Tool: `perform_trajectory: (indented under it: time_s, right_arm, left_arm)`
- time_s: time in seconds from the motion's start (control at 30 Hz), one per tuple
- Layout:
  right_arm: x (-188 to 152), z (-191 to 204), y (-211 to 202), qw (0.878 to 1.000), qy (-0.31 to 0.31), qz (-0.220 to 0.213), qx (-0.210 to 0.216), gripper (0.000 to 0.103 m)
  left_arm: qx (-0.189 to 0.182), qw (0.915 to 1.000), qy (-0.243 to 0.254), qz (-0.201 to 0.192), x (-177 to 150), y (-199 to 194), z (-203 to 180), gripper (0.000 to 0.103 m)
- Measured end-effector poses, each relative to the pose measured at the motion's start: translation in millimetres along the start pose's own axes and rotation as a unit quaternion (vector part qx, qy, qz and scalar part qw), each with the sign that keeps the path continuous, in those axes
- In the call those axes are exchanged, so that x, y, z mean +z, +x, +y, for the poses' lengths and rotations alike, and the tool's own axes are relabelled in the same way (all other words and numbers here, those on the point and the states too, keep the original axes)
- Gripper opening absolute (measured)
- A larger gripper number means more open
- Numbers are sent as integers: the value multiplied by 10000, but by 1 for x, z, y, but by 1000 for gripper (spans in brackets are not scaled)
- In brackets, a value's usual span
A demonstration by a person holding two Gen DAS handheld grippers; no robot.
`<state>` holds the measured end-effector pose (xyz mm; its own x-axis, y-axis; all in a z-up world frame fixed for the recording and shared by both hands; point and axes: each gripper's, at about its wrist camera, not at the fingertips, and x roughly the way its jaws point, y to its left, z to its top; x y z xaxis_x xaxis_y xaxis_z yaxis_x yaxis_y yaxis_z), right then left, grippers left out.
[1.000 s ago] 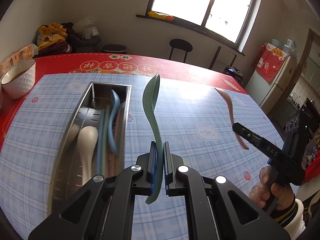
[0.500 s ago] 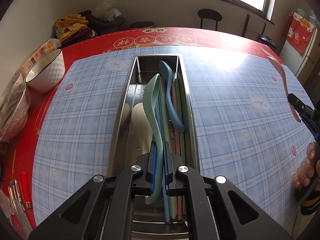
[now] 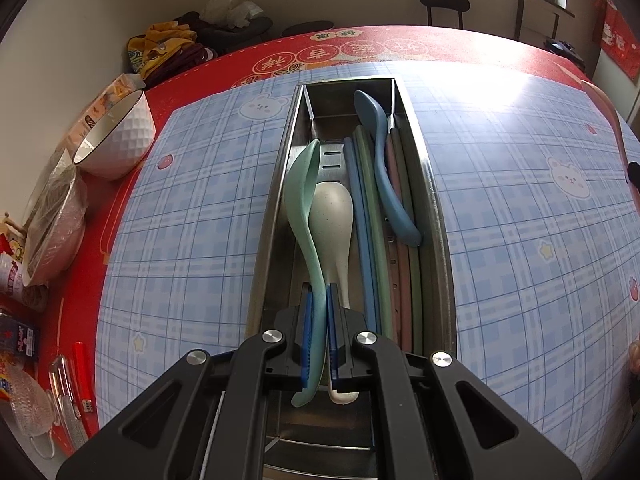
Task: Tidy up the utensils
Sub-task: 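Lower the green spoon into the tray, open the left gripper while the right lifts the pink spoon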
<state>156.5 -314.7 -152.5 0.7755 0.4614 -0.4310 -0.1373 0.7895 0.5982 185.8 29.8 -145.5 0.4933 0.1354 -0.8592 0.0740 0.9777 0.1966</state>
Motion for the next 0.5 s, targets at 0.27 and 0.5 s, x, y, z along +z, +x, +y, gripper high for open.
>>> perform_trajectory:
  time_s: [0.27,0.5]
  right_arm:
    - [0,-2,-1,10000,-5,2,9,14]
    - [0,-2,-1,10000,-5,8,14,14]
  left_arm:
    - [69,9999,90,96,0,7,-4,7]
    - [-41,9998,157,109,-1,7,-5,10]
